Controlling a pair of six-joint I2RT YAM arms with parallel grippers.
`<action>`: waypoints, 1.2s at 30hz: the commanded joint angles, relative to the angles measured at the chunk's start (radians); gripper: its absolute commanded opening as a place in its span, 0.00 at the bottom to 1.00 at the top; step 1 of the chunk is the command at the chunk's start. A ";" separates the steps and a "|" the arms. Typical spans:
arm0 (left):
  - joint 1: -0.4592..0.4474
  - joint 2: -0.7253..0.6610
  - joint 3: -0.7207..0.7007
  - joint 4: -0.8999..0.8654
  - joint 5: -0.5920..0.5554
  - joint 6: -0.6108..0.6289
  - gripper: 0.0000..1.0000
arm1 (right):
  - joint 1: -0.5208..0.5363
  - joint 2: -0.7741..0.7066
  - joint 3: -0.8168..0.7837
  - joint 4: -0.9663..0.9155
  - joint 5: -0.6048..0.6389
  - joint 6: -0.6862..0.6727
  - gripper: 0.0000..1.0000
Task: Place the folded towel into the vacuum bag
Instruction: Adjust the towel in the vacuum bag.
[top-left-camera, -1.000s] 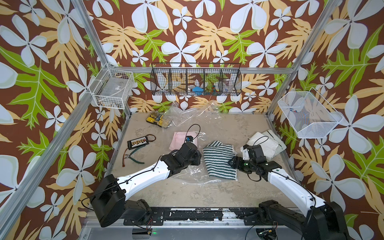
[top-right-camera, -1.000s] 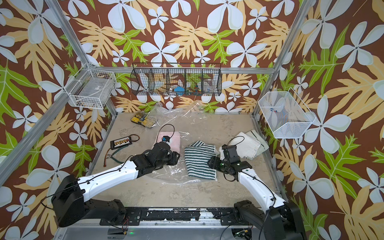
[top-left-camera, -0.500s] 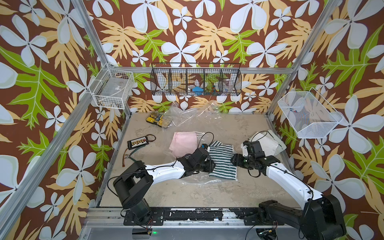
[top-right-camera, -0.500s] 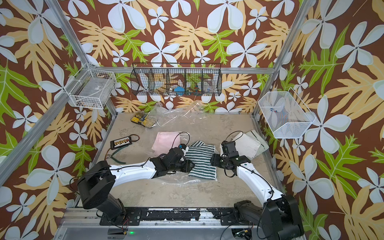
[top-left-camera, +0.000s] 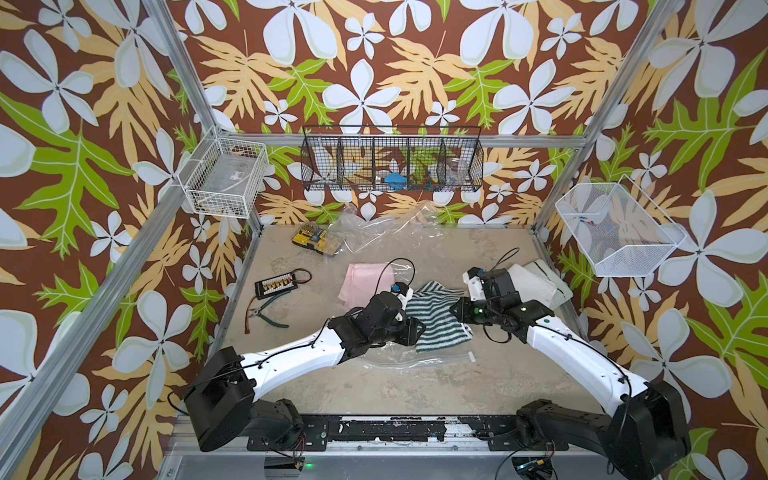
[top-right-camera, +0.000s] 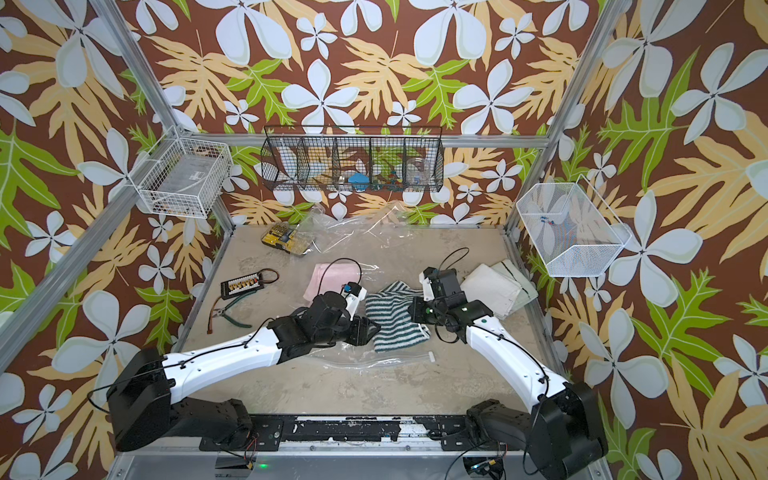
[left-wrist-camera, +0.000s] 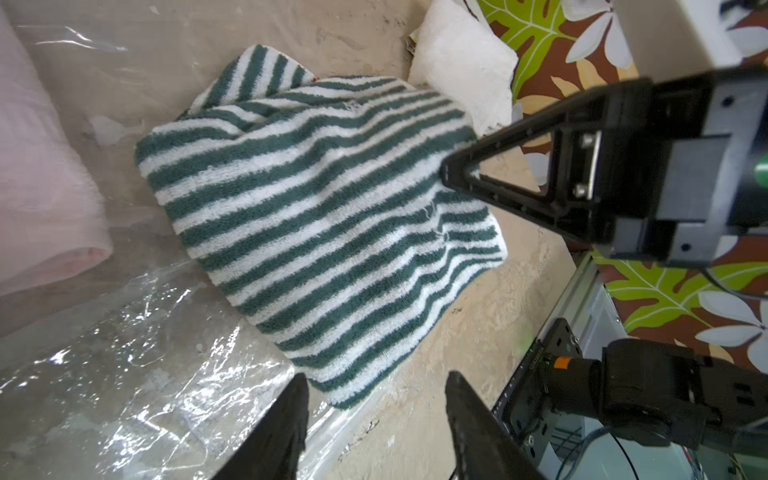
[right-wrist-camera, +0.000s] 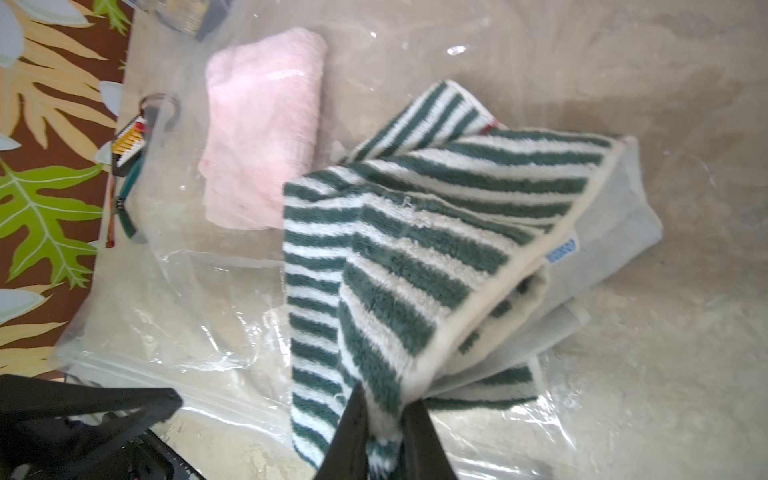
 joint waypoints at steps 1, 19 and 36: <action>-0.017 -0.027 0.007 -0.039 0.084 0.028 0.61 | 0.039 0.018 0.044 0.007 -0.006 0.037 0.16; -0.029 -0.051 -0.013 0.004 0.037 0.072 0.70 | 0.086 0.149 0.164 0.065 -0.041 0.066 0.17; 0.297 -0.359 0.034 -0.400 -0.403 -0.007 0.66 | 0.532 0.491 0.406 0.193 0.259 0.255 0.18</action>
